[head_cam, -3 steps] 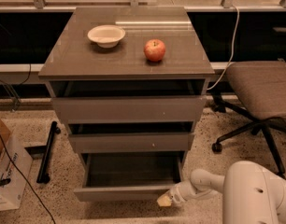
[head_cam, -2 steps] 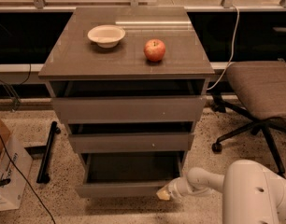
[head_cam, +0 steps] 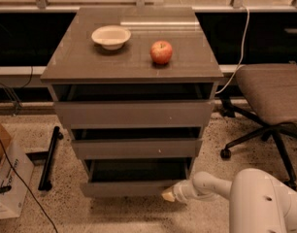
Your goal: Close bottom drawer
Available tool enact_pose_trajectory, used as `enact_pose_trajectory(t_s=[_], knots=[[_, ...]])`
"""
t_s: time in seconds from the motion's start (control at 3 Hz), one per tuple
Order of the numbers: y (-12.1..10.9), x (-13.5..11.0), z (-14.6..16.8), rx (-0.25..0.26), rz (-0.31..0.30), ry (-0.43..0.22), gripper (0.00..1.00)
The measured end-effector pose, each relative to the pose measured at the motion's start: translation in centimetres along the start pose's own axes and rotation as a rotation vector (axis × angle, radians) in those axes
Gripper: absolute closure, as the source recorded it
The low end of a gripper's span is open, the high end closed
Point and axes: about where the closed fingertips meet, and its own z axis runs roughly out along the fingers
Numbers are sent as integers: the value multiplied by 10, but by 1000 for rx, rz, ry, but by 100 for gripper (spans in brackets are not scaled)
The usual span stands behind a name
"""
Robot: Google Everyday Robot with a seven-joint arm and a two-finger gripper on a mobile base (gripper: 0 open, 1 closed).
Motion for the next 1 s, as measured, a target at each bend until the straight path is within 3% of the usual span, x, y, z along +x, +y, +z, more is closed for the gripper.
enact_pose_trajectory(t_s=[0.33,1.0], knots=[[0,0,0,0,0,0,100],[-52,-32,13,65,-55,-44,100]])
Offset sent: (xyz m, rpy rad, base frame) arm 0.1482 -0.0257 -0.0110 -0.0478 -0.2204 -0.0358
